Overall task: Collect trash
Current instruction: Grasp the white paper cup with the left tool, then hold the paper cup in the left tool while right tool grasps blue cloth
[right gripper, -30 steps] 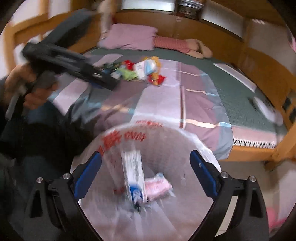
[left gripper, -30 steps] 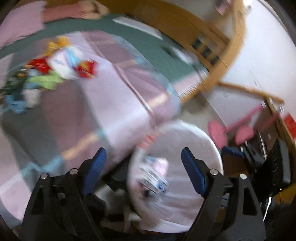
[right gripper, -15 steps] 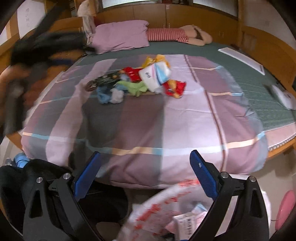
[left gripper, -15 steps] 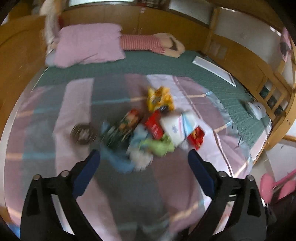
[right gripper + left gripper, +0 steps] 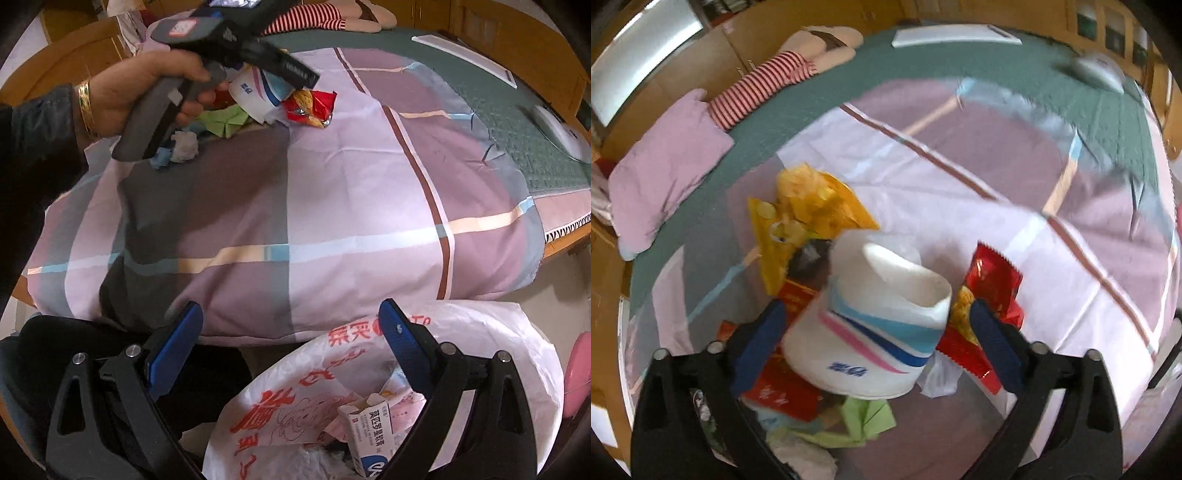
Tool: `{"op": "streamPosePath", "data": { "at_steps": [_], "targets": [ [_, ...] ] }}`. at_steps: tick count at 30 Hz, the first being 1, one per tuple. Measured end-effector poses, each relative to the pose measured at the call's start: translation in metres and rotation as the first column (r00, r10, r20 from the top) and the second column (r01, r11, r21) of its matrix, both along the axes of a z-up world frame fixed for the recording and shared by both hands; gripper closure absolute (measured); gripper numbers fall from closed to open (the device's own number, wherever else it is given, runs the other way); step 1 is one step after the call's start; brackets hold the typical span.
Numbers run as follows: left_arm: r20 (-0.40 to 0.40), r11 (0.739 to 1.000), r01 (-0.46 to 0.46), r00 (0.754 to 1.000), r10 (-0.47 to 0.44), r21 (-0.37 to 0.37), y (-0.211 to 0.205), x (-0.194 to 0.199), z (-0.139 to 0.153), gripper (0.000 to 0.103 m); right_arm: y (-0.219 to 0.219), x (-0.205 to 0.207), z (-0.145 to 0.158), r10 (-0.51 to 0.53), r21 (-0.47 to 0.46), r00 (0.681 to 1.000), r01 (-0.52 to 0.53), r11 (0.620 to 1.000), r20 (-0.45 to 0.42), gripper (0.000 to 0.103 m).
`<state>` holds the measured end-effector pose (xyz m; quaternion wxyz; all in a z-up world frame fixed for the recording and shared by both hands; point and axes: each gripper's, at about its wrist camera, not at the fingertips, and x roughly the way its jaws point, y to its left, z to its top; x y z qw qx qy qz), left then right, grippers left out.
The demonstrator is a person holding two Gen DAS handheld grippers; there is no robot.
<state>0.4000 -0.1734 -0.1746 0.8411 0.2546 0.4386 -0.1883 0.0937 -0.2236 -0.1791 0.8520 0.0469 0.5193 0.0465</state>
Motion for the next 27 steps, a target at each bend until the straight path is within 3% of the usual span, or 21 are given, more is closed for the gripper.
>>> {"op": "streamPosePath", "data": {
  "at_steps": [3, 6, 12, 15, 19, 21, 24, 27],
  "targets": [
    [-0.084, 0.988, -0.045, 0.996, 0.033, -0.150, 0.022, 0.002, 0.002, 0.025, 0.004, 0.003, 0.003, 0.019, 0.002, 1.000, -0.019, 1.000, 0.020, 0.009],
    [-0.084, 0.971, -0.077, 0.995, 0.059, -0.227, 0.045, -0.012, 0.017, 0.026, 0.008, 0.008, 0.005, 0.037, 0.014, 0.999, -0.038, 0.999, 0.035, 0.009],
    [-0.061, 0.890, -0.151, 0.989, 0.138, -0.430, 0.148, -0.072, 0.072, 0.026, 0.024, 0.024, 0.015, 0.057, -0.006, 0.992, -0.056, 0.998, 0.113, 0.009],
    [-0.092, 0.852, -0.252, 0.967, 0.236, -0.460, 0.219, -0.100, 0.078, 0.026, 0.043, 0.039, 0.017, 0.075, -0.019, 0.987, -0.073, 0.997, 0.140, 0.009],
    [-0.070, 0.833, -0.347, 0.933, 0.353, -0.431, 0.282, -0.129, 0.072, 0.026, 0.085, 0.060, 0.019, 0.120, -0.070, 0.976, -0.108, 0.992, 0.182, 0.009],
    [-0.089, 0.798, -0.388, 0.915, 0.394, -0.461, 0.309, -0.137, 0.066, 0.025, 0.118, 0.067, 0.018, 0.183, -0.107, 0.963, -0.164, 0.981, 0.197, 0.009],
    [-0.142, 0.705, -0.449, 0.881, 0.451, -0.549, 0.344, -0.151, 0.049, 0.025, 0.155, 0.071, 0.017, 0.250, -0.117, 0.952, -0.232, 0.966, 0.178, 0.009],
    [-0.173, 0.679, -0.511, 0.847, 0.503, -0.527, 0.356, -0.150, 0.036, 0.025, 0.176, 0.069, 0.013, 0.288, -0.117, 0.946, -0.272, 0.955, 0.152, 0.009]
  ]
}}
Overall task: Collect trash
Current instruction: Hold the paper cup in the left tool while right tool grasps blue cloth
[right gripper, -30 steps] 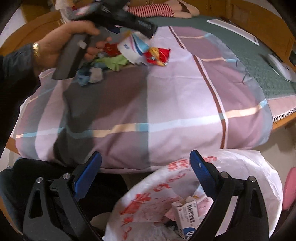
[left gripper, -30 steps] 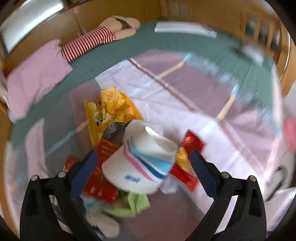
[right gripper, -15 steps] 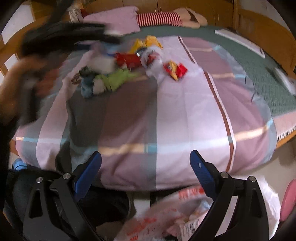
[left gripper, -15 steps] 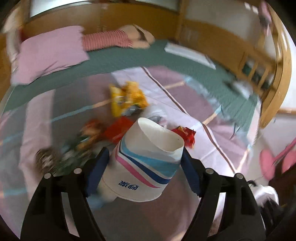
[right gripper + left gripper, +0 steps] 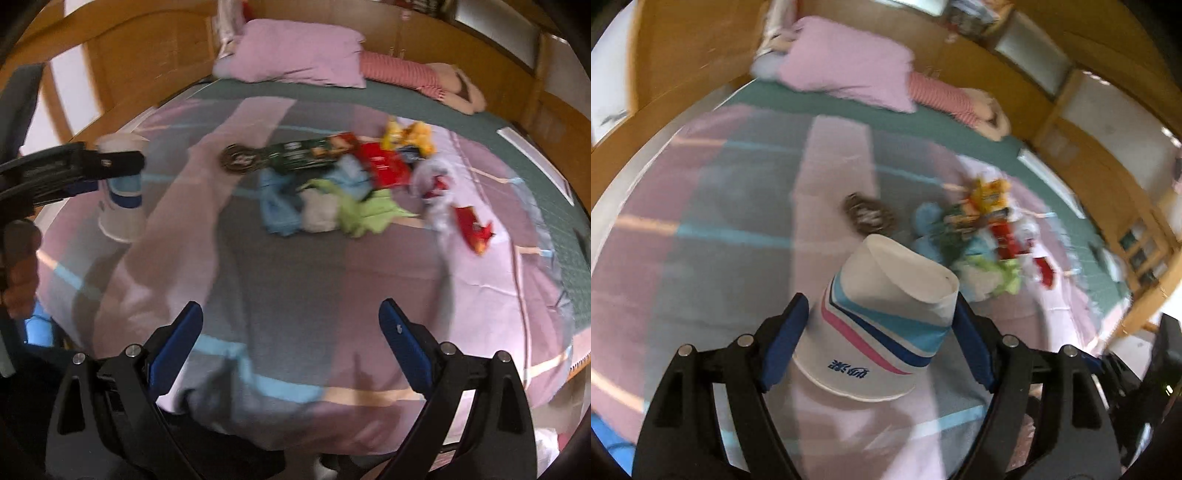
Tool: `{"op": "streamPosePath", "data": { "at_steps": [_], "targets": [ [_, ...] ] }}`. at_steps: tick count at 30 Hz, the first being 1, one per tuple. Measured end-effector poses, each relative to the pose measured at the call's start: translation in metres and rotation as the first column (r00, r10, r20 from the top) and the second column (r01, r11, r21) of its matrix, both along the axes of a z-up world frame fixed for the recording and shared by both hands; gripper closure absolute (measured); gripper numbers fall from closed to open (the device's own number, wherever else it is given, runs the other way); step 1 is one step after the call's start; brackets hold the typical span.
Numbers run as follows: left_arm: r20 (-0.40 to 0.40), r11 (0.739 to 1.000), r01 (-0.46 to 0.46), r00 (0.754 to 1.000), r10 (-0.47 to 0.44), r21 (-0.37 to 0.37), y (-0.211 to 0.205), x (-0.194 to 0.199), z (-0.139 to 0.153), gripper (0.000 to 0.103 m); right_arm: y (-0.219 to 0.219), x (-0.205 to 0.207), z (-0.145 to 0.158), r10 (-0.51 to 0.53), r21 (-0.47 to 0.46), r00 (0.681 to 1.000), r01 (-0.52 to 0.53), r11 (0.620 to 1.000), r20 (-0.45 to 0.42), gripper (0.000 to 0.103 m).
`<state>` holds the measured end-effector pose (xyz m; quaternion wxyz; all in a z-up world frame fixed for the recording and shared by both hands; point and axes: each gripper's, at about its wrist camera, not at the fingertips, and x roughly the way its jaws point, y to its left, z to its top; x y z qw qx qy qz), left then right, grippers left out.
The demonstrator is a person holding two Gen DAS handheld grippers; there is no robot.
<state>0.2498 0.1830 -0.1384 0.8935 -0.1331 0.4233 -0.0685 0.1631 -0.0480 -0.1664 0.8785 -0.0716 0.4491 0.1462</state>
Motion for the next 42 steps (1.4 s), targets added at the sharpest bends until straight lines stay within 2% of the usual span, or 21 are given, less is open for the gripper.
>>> {"op": "streamPosePath", "data": {
  "at_steps": [3, 7, 12, 16, 20, 24, 30, 32, 35, 37, 42],
  "targets": [
    [-0.020, 1.000, -0.017, 1.000, 0.017, 0.013, 0.007, 0.006, -0.007, 0.025, 0.009, 0.003, -0.008, 0.007, -0.010, 0.999, -0.007, 1.000, -0.046, 0.009],
    [-0.019, 0.999, -0.039, 0.999, 0.038, -0.024, 0.017, 0.005, -0.007, 0.025, 0.019, 0.004, -0.006, 0.004, -0.029, 0.999, -0.006, 1.000, -0.054, 0.009],
    [0.001, 0.998, -0.060, 0.998, 0.060, -0.037, 0.029, -0.003, -0.003, 0.025, 0.023, 0.000, 0.021, -0.030, -0.046, 0.999, 0.032, 0.998, 0.037, 0.009],
    [0.008, 0.996, -0.075, 0.997, 0.075, -0.044, 0.035, -0.009, 0.000, 0.025, 0.008, 0.005, 0.043, -0.130, 0.027, 0.990, 0.128, 0.991, 0.063, 0.009],
    [0.014, 0.995, -0.085, 0.996, 0.085, -0.048, 0.037, -0.017, 0.001, 0.025, 0.005, 0.011, 0.055, -0.160, 0.054, 0.981, 0.155, 0.986, 0.113, 0.009],
    [0.027, 0.992, -0.107, 0.994, 0.109, -0.074, 0.040, -0.021, 0.006, 0.025, 0.005, 0.025, 0.048, -0.156, 0.084, 0.980, 0.147, 0.986, 0.122, 0.009],
    [0.043, 0.987, -0.148, 0.988, 0.151, -0.067, 0.051, -0.021, 0.012, 0.025, 0.006, 0.075, 0.013, -0.150, 0.024, 0.987, 0.149, 0.989, 0.056, 0.009],
    [0.047, 0.983, -0.169, 0.984, 0.173, -0.067, 0.057, -0.021, 0.014, 0.025, 0.010, 0.093, 0.000, -0.134, 0.001, 0.990, 0.134, 0.991, 0.035, 0.012],
    [0.040, 0.979, -0.183, 0.982, 0.187, -0.085, 0.062, -0.019, 0.014, 0.025, 0.020, 0.115, -0.019, -0.113, -0.064, 0.993, 0.114, 0.991, 0.020, 0.026],
    [0.037, 0.980, -0.180, 0.982, 0.183, -0.081, 0.061, -0.017, 0.014, 0.025, 0.029, 0.127, -0.032, -0.092, -0.081, 0.996, 0.091, 0.993, -0.011, 0.041],
    [0.045, 0.984, -0.166, 0.985, 0.168, -0.058, 0.057, -0.016, 0.016, 0.025, 0.050, 0.138, -0.051, -0.035, -0.109, 0.998, 0.029, 0.994, -0.050, 0.049]
  ]
}}
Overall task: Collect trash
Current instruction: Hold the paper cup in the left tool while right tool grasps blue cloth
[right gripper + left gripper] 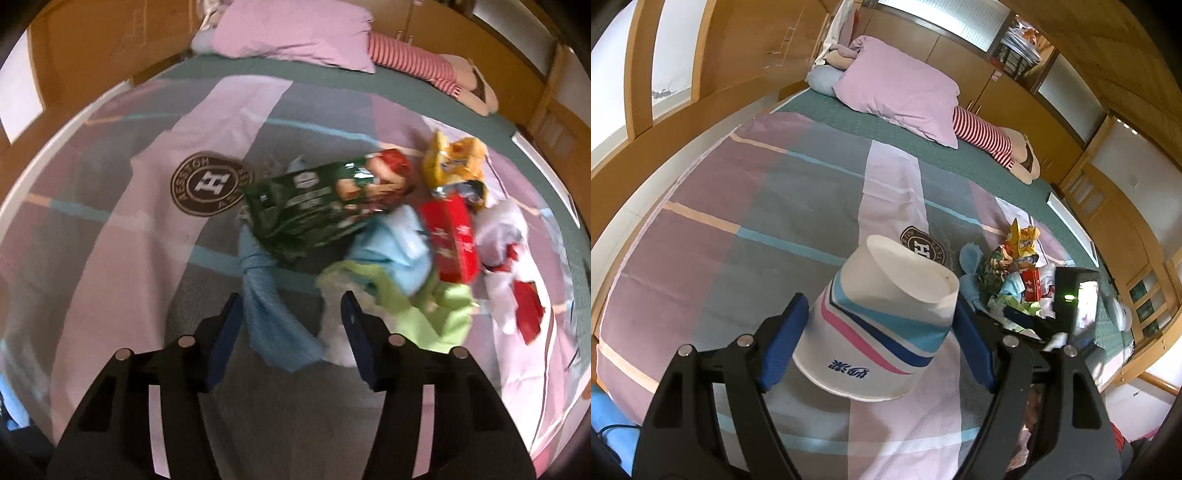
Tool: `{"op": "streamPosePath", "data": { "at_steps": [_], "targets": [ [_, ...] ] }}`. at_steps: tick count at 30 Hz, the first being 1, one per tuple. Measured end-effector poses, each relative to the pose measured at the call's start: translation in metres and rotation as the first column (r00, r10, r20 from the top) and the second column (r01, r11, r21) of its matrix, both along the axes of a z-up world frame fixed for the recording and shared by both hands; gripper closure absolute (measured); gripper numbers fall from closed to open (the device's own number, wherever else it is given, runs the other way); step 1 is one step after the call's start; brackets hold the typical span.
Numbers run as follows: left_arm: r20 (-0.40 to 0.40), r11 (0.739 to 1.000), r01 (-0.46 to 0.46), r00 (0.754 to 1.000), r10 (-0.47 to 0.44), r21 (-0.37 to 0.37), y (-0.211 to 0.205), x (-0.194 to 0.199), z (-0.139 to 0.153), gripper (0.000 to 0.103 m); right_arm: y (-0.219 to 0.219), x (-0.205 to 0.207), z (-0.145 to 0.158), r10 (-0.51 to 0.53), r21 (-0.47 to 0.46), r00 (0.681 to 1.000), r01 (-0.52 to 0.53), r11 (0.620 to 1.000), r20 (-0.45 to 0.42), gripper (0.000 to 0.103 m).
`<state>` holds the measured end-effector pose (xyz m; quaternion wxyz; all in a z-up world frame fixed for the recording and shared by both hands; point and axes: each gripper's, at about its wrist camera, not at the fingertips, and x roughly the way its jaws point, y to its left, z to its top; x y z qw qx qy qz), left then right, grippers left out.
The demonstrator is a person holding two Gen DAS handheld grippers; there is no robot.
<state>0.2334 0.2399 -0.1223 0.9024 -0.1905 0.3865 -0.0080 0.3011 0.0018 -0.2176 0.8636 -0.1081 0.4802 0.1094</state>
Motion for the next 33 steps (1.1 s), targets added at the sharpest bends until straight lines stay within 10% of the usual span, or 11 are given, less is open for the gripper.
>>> {"op": "streamPosePath", "data": {
  "at_steps": [4, 6, 17, 22, 29, 33],
  "targets": [
    [-0.001, 1.000, 0.000, 1.000, 0.000, 0.003, 0.001, -0.001, 0.000, 0.025, 0.005, 0.005, -0.012, 0.027, 0.021, 0.997, -0.025, 0.999, -0.066, 0.092],
    [0.000, 1.000, -0.006, 1.000, 0.006, 0.005, 0.002, -0.002, 0.000, 0.025, 0.007, -0.003, -0.007, 0.037, 0.027, 0.997, -0.035, 0.999, -0.061, 0.096],
    [0.002, 1.000, -0.018, 1.000, 0.018, 0.025, 0.002, -0.005, 0.001, 0.025, 0.036, -0.102, 0.008, 0.235, -0.139, 0.971, -0.237, 0.961, -0.034, 0.096],
    [-0.003, 0.999, -0.019, 1.000, 0.019, 0.031, 0.002, -0.006, 0.000, 0.025, 0.047, -0.100, 0.002, 0.235, -0.170, 0.972, -0.231, 0.958, 0.000, 0.058],
    [-0.002, 0.999, -0.026, 1.000, 0.026, 0.033, 0.005, -0.005, 0.000, 0.025, 0.058, -0.088, -0.006, 0.235, -0.204, 0.972, -0.226, 0.952, 0.022, 0.059],
    [0.000, 0.999, -0.029, 1.000, 0.029, 0.038, 0.005, -0.005, 0.001, 0.025, 0.059, -0.091, -0.003, 0.243, -0.202, 0.969, -0.230, 0.952, 0.041, 0.082]
  ]
}}
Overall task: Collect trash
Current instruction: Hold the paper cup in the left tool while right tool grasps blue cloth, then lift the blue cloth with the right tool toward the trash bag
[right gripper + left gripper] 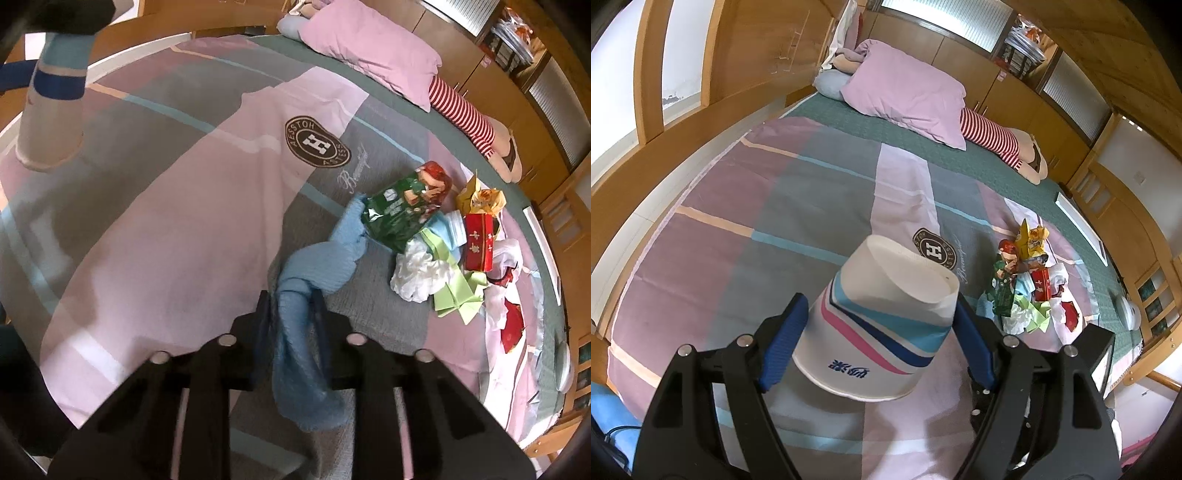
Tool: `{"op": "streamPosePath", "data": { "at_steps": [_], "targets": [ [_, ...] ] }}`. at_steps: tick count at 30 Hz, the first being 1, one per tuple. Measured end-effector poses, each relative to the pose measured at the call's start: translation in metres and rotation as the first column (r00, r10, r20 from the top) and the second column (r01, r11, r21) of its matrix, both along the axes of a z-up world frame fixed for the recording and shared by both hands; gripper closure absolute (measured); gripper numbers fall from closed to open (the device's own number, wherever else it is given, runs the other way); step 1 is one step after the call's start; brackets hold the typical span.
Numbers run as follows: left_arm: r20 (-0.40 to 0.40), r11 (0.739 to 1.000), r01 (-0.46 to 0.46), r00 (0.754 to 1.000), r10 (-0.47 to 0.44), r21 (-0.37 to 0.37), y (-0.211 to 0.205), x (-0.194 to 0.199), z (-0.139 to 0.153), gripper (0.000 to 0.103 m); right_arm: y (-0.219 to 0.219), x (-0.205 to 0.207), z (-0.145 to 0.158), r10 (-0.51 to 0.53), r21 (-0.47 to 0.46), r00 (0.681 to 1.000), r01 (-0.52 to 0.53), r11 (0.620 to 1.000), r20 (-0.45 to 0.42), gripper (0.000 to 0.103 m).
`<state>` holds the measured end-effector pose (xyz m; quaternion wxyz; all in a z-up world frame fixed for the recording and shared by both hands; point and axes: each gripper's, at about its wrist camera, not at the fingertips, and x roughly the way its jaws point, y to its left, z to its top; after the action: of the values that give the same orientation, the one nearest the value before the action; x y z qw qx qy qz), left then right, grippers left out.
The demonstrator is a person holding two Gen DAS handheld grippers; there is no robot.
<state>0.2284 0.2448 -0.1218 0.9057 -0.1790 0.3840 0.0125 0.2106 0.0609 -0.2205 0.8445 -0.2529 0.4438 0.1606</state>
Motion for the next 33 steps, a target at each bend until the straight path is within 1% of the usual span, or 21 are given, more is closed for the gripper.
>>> {"op": "streamPosePath", "data": {
  "at_steps": [3, 5, 6, 7, 11, 14, 16, 18, 22, 26, 28, 29, 30, 31, 33],
  "targets": [
    [0.000, 1.000, -0.006, 1.000, 0.006, 0.004, 0.000, -0.001, 0.000, 0.025, -0.001, -0.004, 0.005, 0.003, 0.008, 1.000, -0.003, 1.000, 0.013, 0.087],
    [0.000, 1.000, -0.011, 1.000, 0.011, 0.008, 0.001, -0.002, 0.000, 0.025, -0.003, -0.007, 0.012, 0.000, 0.023, 1.000, -0.001, 1.000, 0.025, 0.089],
    [0.001, 1.000, -0.013, 1.000, 0.013, 0.011, 0.001, -0.002, 0.000, 0.025, -0.005, -0.009, 0.016, -0.001, 0.035, 1.000, 0.000, 0.999, 0.027, 0.092],
    [0.002, 1.000, -0.017, 1.000, 0.017, 0.016, 0.002, -0.002, 0.000, 0.025, -0.006, -0.011, 0.020, -0.001, 0.049, 1.000, -0.001, 0.999, 0.027, 0.093],
    [0.001, 0.999, -0.021, 1.000, 0.021, 0.032, 0.002, -0.004, 0.000, 0.025, -0.015, -0.028, 0.053, 0.017, 0.150, 0.998, -0.025, 0.988, 0.053, 0.097],
    [-0.005, 0.999, -0.022, 1.000, 0.022, 0.038, 0.002, -0.004, -0.002, 0.025, -0.028, -0.044, 0.080, 0.027, 0.251, 0.997, -0.043, 0.967, 0.067, 0.098],
    [-0.011, 0.999, -0.022, 1.000, 0.022, 0.040, 0.001, -0.004, -0.003, 0.025, -0.039, -0.050, 0.092, 0.017, 0.303, 0.998, -0.037, 0.952, 0.067, 0.099],
    [-0.012, 0.999, -0.019, 1.000, 0.020, 0.045, 0.000, -0.005, -0.004, 0.025, -0.048, -0.052, 0.098, -0.001, 0.328, 0.998, -0.020, 0.944, 0.064, 0.099],
    [-0.017, 0.998, -0.017, 1.000, 0.018, 0.053, -0.001, -0.004, -0.005, 0.025, -0.059, -0.051, 0.097, -0.033, 0.333, 0.998, 0.012, 0.943, 0.058, 0.100],
    [-0.021, 0.998, -0.012, 1.000, 0.014, 0.058, -0.003, -0.004, -0.005, 0.025, -0.069, -0.044, 0.087, -0.064, 0.338, 0.997, 0.049, 0.940, 0.033, 0.101],
    [-0.022, 0.998, -0.010, 1.000, 0.011, 0.059, -0.003, -0.004, -0.005, 0.025, -0.067, -0.039, 0.075, -0.048, 0.302, 0.999, 0.049, 0.952, -0.012, 0.101],
    [-0.022, 0.998, -0.009, 1.000, 0.010, 0.058, -0.003, -0.004, -0.005, 0.025, -0.065, -0.037, 0.065, -0.053, 0.274, 0.997, 0.066, 0.959, -0.052, 0.100],
    [-0.022, 0.998, -0.009, 1.000, 0.011, 0.057, -0.004, -0.004, -0.005, 0.025, -0.064, -0.037, 0.058, -0.055, 0.272, 0.995, 0.075, 0.959, -0.081, 0.094],
    [-0.019, 0.999, -0.008, 1.000, 0.010, 0.054, -0.003, -0.004, -0.005, 0.025, -0.065, -0.037, 0.052, -0.047, 0.280, 0.993, 0.076, 0.957, -0.109, 0.081],
    [-0.017, 0.999, -0.009, 1.000, 0.010, 0.054, -0.004, -0.004, -0.005, 0.025, -0.060, -0.042, 0.043, -0.011, 0.296, 0.990, 0.053, 0.954, -0.142, 0.068]
  ]
}}
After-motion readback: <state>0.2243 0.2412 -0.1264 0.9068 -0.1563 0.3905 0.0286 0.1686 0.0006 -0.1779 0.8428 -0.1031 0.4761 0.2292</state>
